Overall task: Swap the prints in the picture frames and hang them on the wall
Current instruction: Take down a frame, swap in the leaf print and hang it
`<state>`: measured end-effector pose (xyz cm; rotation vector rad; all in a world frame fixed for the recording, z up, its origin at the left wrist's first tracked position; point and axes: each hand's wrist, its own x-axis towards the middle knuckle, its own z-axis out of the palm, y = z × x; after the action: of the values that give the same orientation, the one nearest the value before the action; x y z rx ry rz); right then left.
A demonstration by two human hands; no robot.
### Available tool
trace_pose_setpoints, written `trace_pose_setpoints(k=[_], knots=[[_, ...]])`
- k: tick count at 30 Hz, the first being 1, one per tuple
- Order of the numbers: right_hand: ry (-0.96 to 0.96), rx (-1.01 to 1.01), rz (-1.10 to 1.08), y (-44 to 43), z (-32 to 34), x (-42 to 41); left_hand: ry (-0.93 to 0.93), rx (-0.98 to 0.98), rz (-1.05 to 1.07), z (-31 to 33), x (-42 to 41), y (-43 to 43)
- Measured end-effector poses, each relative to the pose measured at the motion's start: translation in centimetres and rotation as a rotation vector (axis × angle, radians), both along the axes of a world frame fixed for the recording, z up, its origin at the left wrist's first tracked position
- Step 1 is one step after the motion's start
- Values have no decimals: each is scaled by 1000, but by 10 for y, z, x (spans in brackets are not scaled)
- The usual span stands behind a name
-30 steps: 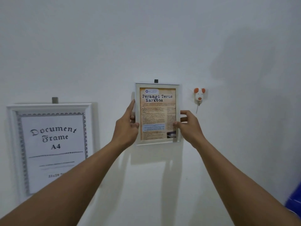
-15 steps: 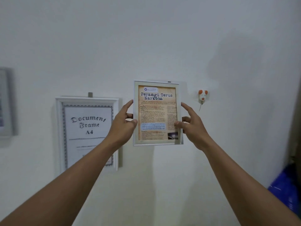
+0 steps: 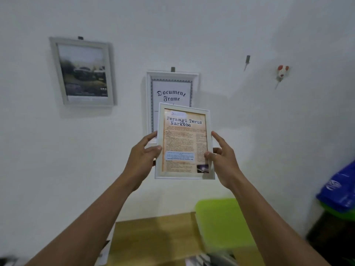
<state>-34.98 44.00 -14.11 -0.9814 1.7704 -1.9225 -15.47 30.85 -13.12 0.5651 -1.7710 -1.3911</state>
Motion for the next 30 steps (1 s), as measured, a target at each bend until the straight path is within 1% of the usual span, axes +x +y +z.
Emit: trace_pose_setpoints(k=[5, 7, 9, 12, 14, 16, 17, 20, 22, 24, 25, 30], knots=[[-120, 102, 16, -5, -72, 43, -116, 161, -157, -55, 59, 14], [-151, 155, 34, -7, -101, 53, -146, 214, -162, -79, 73, 16], [-185, 213, 41, -11, -129, 65, -175, 227, -102, -104, 84, 19], [-222, 291, 76, -17, -169, 83, -221, 226, 1, -140, 95, 23], [-157, 357, 100, -25, -195, 95, -272, 199, 44, -165, 100, 23], [-65, 424, 157, -33, -216, 109, -348, 124, 64, -189, 104, 26], [-73, 444, 195, -35, -224, 117, -392, 87, 62, -202, 106, 28], [-226, 461, 334, -42, -235, 137, -476, 28, 38, -235, 109, 39], [-365, 448, 369, -45, -243, 144, -503, 23, 20, -253, 107, 48], [-433, 413, 357, -46, -255, 146, -509, 20, 21, -270, 105, 57], [-431, 412, 346, -47, -261, 146, -507, 24, 22, -277, 104, 61], [-309, 442, 185, -49, -288, 139, -462, 141, -16, -310, 91, 72]])
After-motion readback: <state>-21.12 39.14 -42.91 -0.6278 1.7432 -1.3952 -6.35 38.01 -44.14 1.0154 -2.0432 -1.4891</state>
